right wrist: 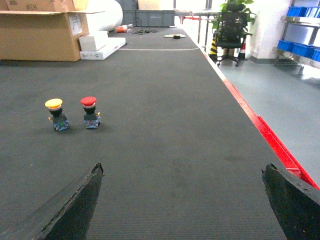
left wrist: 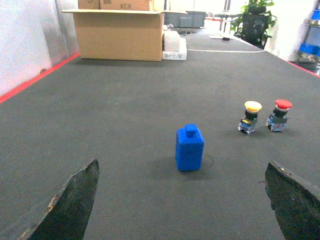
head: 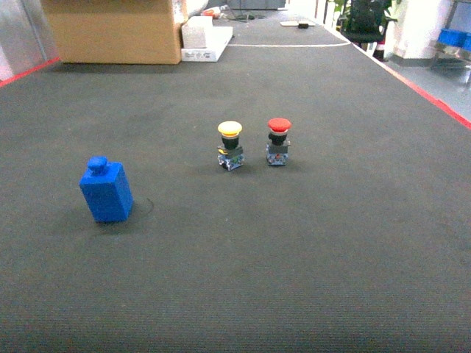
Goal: Pick blue part to blue bin on bottom shelf
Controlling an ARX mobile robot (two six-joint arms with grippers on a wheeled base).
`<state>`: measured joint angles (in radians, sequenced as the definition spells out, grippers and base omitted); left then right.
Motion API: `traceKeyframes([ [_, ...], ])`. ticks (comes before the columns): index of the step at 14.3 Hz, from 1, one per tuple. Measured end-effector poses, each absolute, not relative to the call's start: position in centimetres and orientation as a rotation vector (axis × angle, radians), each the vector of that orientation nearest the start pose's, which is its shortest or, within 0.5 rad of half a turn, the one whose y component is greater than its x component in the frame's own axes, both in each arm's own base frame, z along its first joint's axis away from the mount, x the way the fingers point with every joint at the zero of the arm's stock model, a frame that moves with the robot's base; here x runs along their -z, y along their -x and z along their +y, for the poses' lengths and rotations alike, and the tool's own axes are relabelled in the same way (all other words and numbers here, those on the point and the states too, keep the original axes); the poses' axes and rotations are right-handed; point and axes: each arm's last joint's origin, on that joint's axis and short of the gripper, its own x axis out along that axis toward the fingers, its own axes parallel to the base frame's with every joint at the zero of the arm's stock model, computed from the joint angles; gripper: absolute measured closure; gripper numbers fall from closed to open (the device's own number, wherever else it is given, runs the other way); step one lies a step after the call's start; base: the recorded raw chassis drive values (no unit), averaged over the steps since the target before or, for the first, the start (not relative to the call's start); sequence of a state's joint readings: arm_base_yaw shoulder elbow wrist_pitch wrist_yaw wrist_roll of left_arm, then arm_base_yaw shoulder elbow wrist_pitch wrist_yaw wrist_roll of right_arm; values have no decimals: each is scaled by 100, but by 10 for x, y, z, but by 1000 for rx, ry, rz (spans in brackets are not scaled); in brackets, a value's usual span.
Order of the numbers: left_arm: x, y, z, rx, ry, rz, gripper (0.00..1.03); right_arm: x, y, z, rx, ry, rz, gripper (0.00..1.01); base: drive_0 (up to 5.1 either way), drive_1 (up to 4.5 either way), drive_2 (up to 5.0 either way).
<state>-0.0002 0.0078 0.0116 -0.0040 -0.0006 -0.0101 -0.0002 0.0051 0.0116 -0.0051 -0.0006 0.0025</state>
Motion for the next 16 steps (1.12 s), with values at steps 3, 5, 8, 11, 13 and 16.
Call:
traceKeyframes([
  [3, -166, -97, 0, 0, 10, 0, 5, -167, -97, 0, 0, -2, -1, 3, 0, 0, 0],
  [5, -166, -97, 0, 0, 10, 0, 5, -167, -97, 0, 0, -3, -1, 3, 0, 0, 0],
  [8, -166, -97, 0, 0, 10, 0, 5, -167, -97, 0, 0, -3, -1, 3, 0, 0, 0],
  [11, -166, -106, -10, -147, 93, 268, 5, -167, -97, 0, -1, -3, -1, 3, 0, 0, 0],
  [13, -168, -129, -21, -222, 135, 254, 5, -167, -97, 0, 0, -2, -1, 3, 0, 0, 0],
  [16, -193, -209, -48, -138, 147, 139, 5, -167, -97, 0, 0, -3, -2, 3, 0, 0, 0],
])
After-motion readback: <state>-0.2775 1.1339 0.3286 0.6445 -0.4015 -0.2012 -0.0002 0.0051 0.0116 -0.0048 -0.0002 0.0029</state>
